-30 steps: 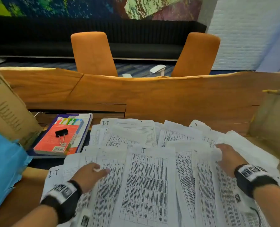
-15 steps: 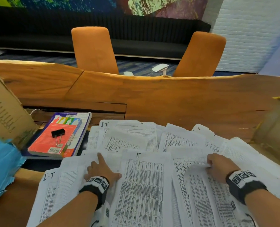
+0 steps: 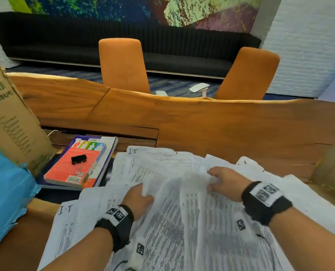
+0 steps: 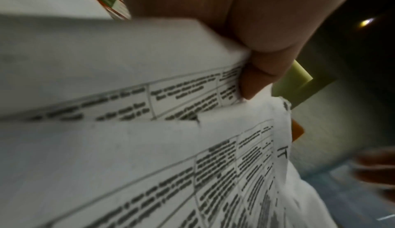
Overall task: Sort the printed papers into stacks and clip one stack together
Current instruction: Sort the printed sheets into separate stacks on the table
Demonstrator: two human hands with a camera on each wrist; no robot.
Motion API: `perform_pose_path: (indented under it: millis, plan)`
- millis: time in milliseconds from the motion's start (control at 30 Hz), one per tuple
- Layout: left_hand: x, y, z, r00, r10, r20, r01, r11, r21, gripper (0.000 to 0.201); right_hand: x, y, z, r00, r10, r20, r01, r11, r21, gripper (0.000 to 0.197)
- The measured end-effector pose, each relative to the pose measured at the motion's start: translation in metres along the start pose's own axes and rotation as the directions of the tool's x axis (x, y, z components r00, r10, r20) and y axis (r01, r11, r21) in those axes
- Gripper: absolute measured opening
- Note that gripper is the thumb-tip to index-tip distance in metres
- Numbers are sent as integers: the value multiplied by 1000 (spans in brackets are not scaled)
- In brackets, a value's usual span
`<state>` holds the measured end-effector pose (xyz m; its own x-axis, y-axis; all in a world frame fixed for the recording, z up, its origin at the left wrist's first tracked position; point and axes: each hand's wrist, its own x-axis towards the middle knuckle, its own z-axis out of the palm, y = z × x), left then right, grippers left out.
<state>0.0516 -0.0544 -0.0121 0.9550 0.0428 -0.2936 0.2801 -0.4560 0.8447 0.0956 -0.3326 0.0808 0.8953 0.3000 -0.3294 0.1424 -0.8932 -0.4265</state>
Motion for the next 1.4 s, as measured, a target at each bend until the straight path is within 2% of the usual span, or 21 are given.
perform_pose_path:
  millis: [67,200,267,333,433,467,533,633,700,733,800,833,867,900,933,967,1000,1033,1133,1233,1400]
  plan:
    - [-5,13,2,997,56,45,-52,996,-67,18,17,-3,22,999,31,-14,-29,993,113,28]
    - [-10,27,-5,991,104,84,-91,986,-139,18,30,-16,35,998,4,-60,7,981,193,20]
    - [-12,37,-16,988,133,79,-119,979,-168,39,29,-26,21,991,-65,-117,87,977,193,24]
    - [-13,48,-32,979,170,111,-140,961,-238,60,28,-37,-7,973,-149,-174,175,974,142,19]
    - [-16,63,-50,943,232,240,-187,963,-197,61,18,-56,-65,951,-204,-233,240,961,135,10]
    - [-16,68,-53,945,235,228,-205,968,-147,59,15,-63,-84,940,-224,-259,265,955,135,11]
    - [-15,79,-54,964,242,109,-238,970,-42,37,10,-79,-110,917,-270,-295,307,948,87,15]
    - [-12,91,-48,964,265,-16,-265,963,-45,5,16,-98,-123,893,-292,-341,311,950,0,19]
    - [-10,93,-47,956,282,-76,-288,954,-81,5,17,-97,-122,840,-241,-487,263,965,-25,25]
    - [-9,93,-48,954,282,-105,-294,947,-128,8,18,-89,-118,777,-174,-605,224,974,7,37]
    - [-8,91,-52,954,248,-166,-282,930,-235,17,14,-67,-100,619,55,-784,226,943,244,65]
    - [-9,89,-55,955,230,-189,-277,920,-278,22,11,-56,-86,597,191,-779,254,877,409,72]
    - [-10,88,-57,959,214,-185,-265,910,-320,26,9,-46,-67,652,305,-695,259,771,581,76]
    - [-10,86,-58,967,196,-164,-243,902,-356,30,9,-39,-46,755,347,-556,247,635,732,75]
    - [-10,83,-59,976,178,-126,-213,904,-371,33,11,-34,-26,860,318,-399,211,491,845,68]
    - [-10,81,-58,982,171,-84,-190,909,-372,35,14,-32,-9,928,261,-267,155,380,912,55]
    - [-11,81,-56,984,174,-36,-175,911,-373,39,15,-33,4,956,210,-206,129,329,936,41]
    - [-12,81,-55,983,183,6,-166,905,-393,46,16,-36,12,959,178,-221,149,348,926,32]
    - [-14,86,-57,979,206,4,-169,816,-553,55,14,-47,9,896,137,-421,290,537,792,24]
    - [-10,88,-68,974,200,-109,-221,712,-667,56,7,-53,-3,848,68,-525,406,554,727,22]
    - [-15,82,-59,967,200,-157,-254,773,-581,55,3,-45,15,853,53,-520,406,558,723,41]
